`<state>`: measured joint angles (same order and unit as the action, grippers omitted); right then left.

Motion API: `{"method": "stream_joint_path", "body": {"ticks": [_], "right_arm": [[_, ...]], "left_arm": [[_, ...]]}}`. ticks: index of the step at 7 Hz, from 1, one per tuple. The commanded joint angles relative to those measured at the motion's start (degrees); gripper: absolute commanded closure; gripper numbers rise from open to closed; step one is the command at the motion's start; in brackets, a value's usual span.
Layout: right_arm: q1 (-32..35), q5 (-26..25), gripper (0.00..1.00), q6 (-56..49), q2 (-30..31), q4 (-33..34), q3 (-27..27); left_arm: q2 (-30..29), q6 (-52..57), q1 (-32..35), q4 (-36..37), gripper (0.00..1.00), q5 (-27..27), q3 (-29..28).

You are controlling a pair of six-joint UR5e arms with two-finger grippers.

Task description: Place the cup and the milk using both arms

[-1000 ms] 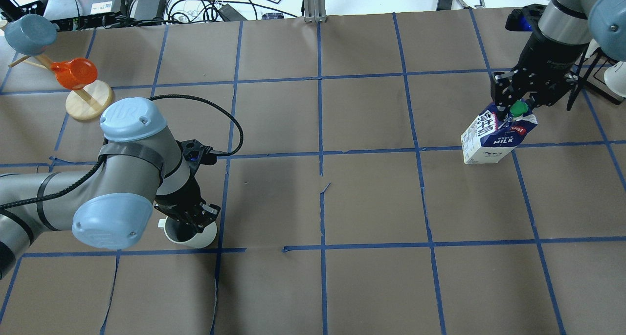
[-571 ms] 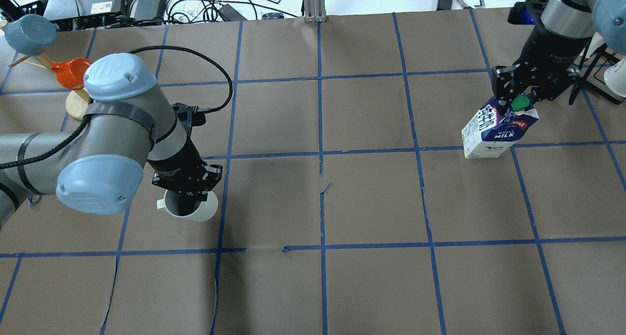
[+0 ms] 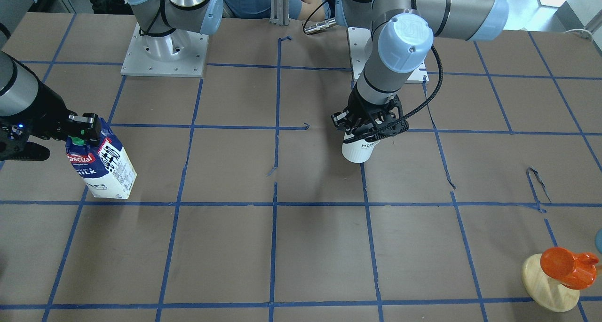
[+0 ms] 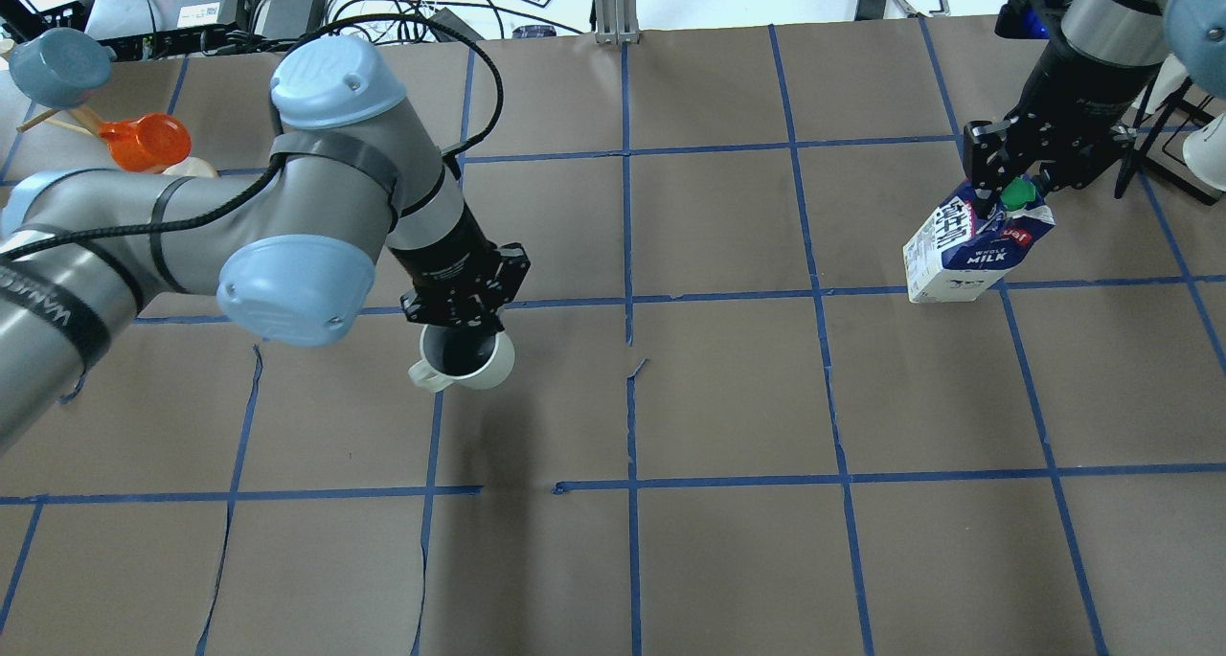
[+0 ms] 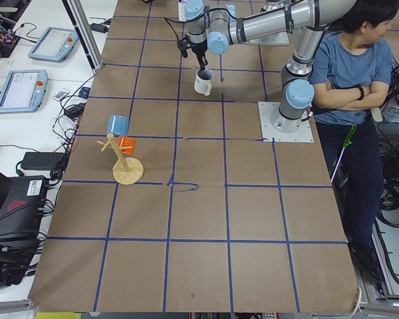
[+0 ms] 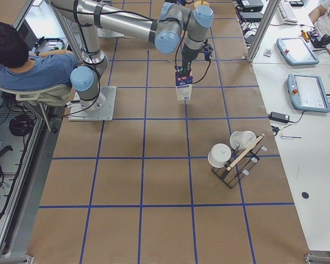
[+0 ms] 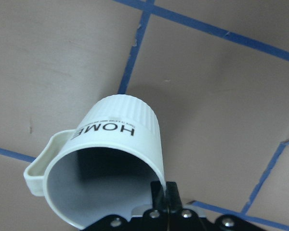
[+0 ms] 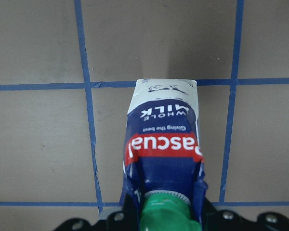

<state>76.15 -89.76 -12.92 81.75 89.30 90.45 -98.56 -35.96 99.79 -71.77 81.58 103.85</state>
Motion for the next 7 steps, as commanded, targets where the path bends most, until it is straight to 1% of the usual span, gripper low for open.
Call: {"method": "stream_joint_path", "body": {"ticks": [1,3,4,5,7], "right_arm": [[0.2,0.1,0.81,1.0,0.1,-0.1,0.0],[0.3,0.1,0.81,1.8,-0.1,-0.4,0.2],[0.3,0.1,0.81,1.8,-0.2,-0.4,0.3],[0.3,0.1,0.81,1.8,-0.2,-0.5,0.3],[0.3,0.0,0.82,1.8,-0.4,-0.5,0.3]], "left_arm": [[-10.6,-10.8,4.3,1.9,1.0,-2.1,-12.7],[-20.8,-18.8,7.7,1.8,1.0,-2.5,-24.6],[-24.3,-21.2,9.3,0.9,1.0,-2.4,-28.8],[-25.0,-21.2,10.6,-3.8,1.0,-2.1,-29.5],[-25.2,-21.1,10.8,-6.0,1.0,-2.2,-29.3]]}}
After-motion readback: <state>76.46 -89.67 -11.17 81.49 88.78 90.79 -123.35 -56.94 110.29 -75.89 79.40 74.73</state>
